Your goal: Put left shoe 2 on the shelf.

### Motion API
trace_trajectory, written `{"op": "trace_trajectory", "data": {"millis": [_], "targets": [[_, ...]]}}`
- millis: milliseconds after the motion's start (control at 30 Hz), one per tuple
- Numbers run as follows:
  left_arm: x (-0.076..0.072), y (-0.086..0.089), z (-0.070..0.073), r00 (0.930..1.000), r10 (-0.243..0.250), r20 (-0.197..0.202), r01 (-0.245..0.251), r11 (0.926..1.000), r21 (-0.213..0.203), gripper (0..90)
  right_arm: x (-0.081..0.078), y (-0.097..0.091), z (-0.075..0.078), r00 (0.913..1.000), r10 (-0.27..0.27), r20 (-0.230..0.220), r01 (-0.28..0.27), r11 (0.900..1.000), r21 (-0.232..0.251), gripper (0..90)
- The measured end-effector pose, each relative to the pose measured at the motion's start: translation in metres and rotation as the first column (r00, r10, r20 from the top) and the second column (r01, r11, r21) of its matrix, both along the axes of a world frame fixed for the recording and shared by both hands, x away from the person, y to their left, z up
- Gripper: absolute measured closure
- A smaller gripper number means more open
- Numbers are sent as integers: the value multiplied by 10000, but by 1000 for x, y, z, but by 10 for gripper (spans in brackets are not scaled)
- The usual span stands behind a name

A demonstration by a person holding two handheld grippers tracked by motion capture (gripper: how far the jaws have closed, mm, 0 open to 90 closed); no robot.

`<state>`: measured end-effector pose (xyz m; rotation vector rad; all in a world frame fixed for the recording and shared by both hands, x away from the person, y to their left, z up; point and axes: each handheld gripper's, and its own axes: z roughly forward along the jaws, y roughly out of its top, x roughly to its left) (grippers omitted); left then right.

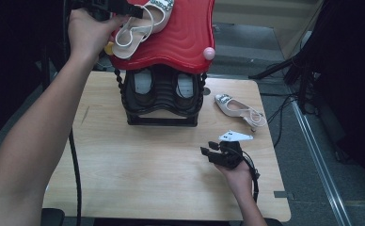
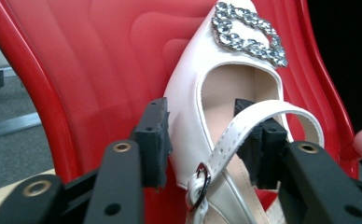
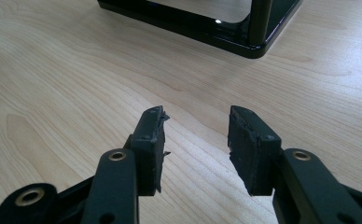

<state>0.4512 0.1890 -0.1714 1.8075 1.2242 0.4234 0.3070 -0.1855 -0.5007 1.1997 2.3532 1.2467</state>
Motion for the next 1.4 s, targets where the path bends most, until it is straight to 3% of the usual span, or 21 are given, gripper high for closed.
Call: {"op": "trace_trajectory", "data": {"millis": [233, 333, 500, 700, 1133, 1267, 1400], "targets": [[-8, 2, 8, 9998, -201, 10, 201, 9993, 312, 509, 0, 0, 0, 10000, -46, 5, 46, 10000, -45, 574], [-12, 5, 10, 9985, -545, -87, 545, 9985, -15, 479, 0, -1, 0, 10000, -72, 12, 72, 10000, -36, 574], [-20, 8, 17, 9984, -536, 175, 538, 9985, -110, 475, 0, 0, 0, 10000, -50, 11, 50, 10000, -46, 574], [-27, 19, 20, 9984, -550, 155, 547, 9984, 159, 482, 0, -1, 1, 10000, -95, 9, 95, 10000, -4, 574], [-39, 57, 11, 9996, -203, 202, 203, 9998, 7, 486, 2, -4, 1, 9998, -189, 18, 189, 9998, 42, 574], [-40, 68, 2, 9999, 6, 114, -7, 10000, 82, 484, 2, -4, 1, 9998, -182, 42, 181, 9998, 97, 574], [-42, 79, -8, 10000, 47, -23, -47, 9999, -150, 484, 3, -5, 1, 9998, -185, 39, 185, 9997, 138, 575]]}}
